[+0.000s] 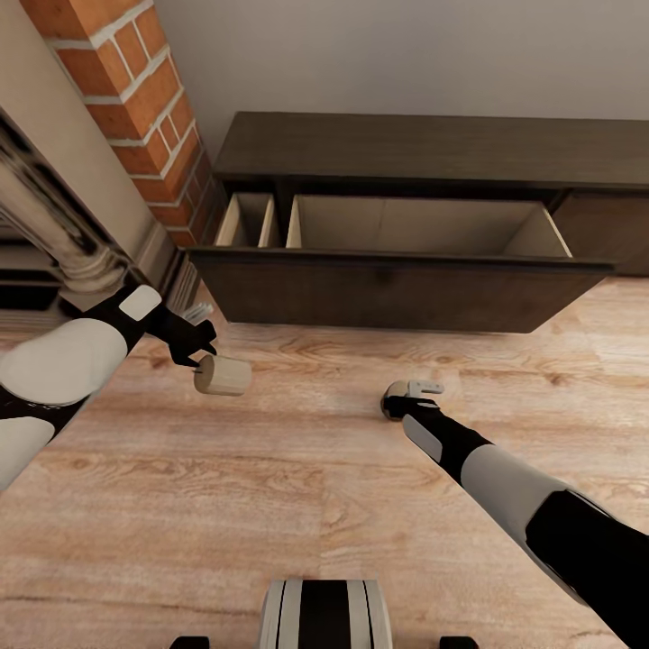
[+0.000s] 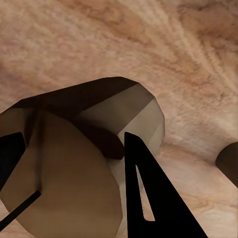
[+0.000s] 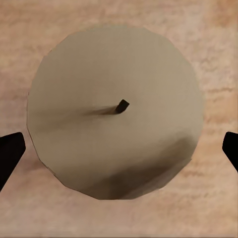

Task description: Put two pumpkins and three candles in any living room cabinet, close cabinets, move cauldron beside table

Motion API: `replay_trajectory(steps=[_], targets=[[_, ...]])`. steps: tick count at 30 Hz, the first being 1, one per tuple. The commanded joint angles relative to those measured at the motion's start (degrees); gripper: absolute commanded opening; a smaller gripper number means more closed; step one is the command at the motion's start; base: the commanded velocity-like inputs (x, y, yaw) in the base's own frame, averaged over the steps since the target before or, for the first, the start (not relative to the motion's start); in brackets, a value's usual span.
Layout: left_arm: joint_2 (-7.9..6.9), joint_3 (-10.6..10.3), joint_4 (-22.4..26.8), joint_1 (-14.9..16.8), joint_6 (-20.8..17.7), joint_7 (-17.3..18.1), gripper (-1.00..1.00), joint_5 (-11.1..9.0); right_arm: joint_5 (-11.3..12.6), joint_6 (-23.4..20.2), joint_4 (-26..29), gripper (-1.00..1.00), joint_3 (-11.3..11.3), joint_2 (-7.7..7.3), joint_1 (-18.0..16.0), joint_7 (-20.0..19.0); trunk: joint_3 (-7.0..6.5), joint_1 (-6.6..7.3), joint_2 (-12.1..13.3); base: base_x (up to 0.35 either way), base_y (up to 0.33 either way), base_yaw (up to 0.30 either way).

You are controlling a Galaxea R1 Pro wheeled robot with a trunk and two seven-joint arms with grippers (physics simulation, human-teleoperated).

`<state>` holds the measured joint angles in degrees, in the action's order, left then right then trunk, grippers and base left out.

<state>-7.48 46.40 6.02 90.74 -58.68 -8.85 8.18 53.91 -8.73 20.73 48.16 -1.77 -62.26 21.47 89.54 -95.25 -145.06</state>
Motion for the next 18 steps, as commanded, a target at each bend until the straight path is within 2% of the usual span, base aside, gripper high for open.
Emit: replay_trajectory(steps=[1,13,18], targets=[[0.02,0.5,0.0,0.0,-0.2,0.0,-1.0,0.6,0.2,-0.3,0.2,1.0,0.4,-0.07,0.0,0.4,0.26,-0.01,0.0,0.0,0.0,0.0],[0.06,0.4,0.0,0.0,-0.2,0.0,-1.0,0.6,0.2,0.0,0.3,1.0,0.4,-0.07,-0.1,0.4,0.48,-0.04,0.0,0.0,0.0,0.0],[0.09,0.4,0.0,0.0,-0.2,0.0,-1.0,0.6,0.1,2.0,0.3,1.0,0.4,-0.07,-0.1,0.5,0.48,-0.04,0.0,0.0,0.0,0.0]])
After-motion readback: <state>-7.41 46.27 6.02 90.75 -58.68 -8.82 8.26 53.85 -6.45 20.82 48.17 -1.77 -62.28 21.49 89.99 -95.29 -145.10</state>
